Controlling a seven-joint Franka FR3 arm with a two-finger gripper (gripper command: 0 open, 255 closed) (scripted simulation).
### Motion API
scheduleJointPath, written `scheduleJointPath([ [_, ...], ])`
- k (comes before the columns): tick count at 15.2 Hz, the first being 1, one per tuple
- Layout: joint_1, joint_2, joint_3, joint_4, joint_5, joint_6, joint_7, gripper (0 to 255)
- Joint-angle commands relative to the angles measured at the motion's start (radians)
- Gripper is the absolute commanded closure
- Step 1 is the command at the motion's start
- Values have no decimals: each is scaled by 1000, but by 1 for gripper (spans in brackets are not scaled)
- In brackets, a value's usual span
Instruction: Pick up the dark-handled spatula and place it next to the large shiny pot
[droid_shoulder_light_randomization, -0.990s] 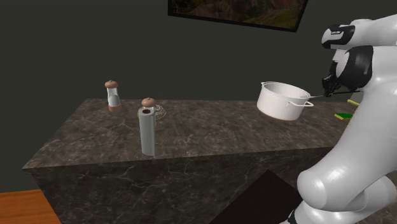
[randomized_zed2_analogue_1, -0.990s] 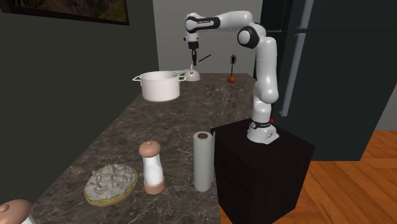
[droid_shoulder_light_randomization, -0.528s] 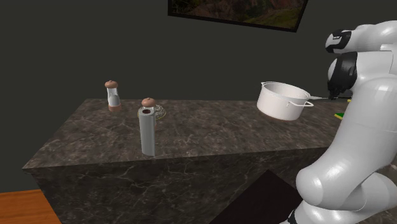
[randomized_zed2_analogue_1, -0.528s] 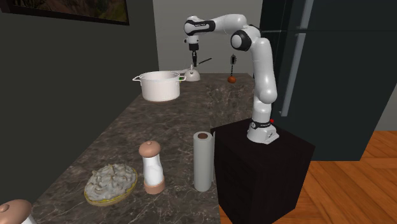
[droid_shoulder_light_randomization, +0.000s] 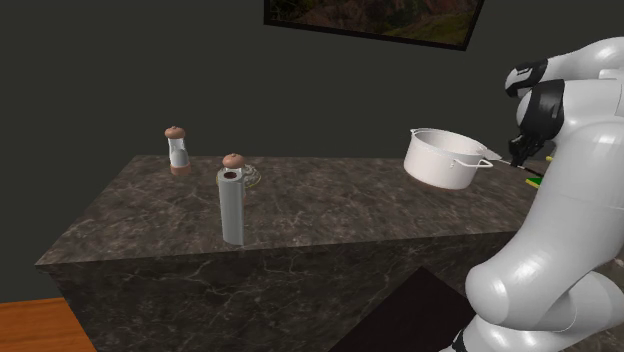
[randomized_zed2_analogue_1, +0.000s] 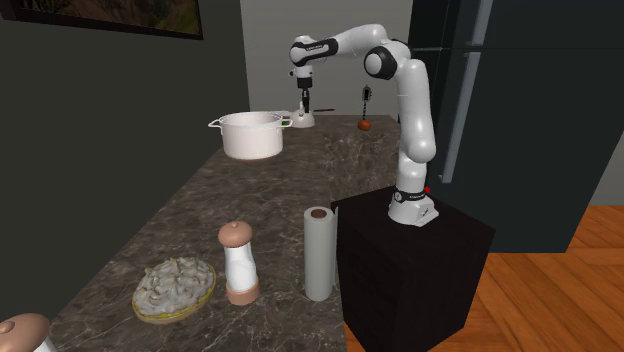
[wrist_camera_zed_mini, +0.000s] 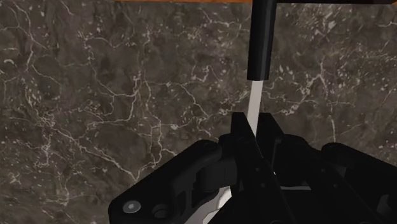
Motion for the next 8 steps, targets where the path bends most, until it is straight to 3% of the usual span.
scheduleJointPath([
  [1,2,0,1,-26,0,27,0,255],
  [8,6,3,4,-117,4,119,0,255],
])
